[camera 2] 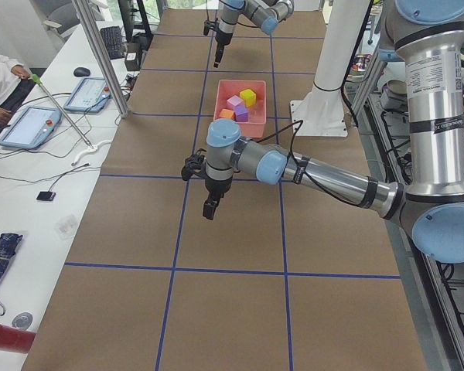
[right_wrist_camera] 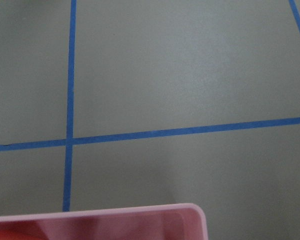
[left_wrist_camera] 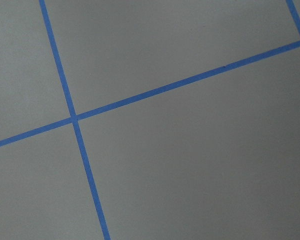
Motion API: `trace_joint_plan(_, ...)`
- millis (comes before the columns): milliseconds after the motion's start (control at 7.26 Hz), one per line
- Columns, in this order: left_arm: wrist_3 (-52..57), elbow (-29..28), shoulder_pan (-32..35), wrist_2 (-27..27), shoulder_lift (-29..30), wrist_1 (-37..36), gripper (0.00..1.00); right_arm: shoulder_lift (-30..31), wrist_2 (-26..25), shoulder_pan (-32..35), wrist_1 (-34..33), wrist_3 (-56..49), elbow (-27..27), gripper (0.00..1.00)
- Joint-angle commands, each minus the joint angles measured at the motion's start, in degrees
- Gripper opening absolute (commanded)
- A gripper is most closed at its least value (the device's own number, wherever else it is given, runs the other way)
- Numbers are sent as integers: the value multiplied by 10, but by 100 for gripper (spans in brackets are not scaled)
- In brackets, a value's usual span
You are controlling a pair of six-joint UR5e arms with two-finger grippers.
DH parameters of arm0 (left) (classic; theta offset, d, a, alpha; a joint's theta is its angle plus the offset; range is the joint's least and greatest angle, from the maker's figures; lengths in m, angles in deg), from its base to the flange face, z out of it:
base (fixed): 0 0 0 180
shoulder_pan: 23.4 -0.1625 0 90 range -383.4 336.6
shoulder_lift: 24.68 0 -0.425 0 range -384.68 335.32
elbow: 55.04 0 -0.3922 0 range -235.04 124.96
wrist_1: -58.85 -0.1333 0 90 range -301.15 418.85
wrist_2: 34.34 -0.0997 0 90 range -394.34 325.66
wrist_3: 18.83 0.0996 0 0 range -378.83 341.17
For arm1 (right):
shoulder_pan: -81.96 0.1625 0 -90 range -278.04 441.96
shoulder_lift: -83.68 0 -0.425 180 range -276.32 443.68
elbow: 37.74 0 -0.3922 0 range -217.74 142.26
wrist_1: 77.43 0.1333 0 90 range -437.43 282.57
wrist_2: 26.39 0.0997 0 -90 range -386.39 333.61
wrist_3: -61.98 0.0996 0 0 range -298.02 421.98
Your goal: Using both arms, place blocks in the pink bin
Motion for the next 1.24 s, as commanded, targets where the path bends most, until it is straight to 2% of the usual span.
trace_joint_plan(0, 2, -14, 18, 1, -1, -1, 100, 33, 96, 103, 2, -168, -22, 99)
trace_joint_plan(413, 7, -35, 58, 15, -26, -9, 100, 85, 207, 234, 3, -385, -73, 99)
trace_joint_plan(689, 104, -84, 142, 109, -35, -27, 100, 133, 259, 321, 3, -543, -108, 99)
trace_joint_plan(827, 110, -86, 154, 108, -34, -46, 100, 160, 293, 362, 3, -607, -125, 99)
trace_joint_plan(1102, 109, -79, 170, 113, -58, -51, 100, 238, 302, 431, 4, -671, -127, 99)
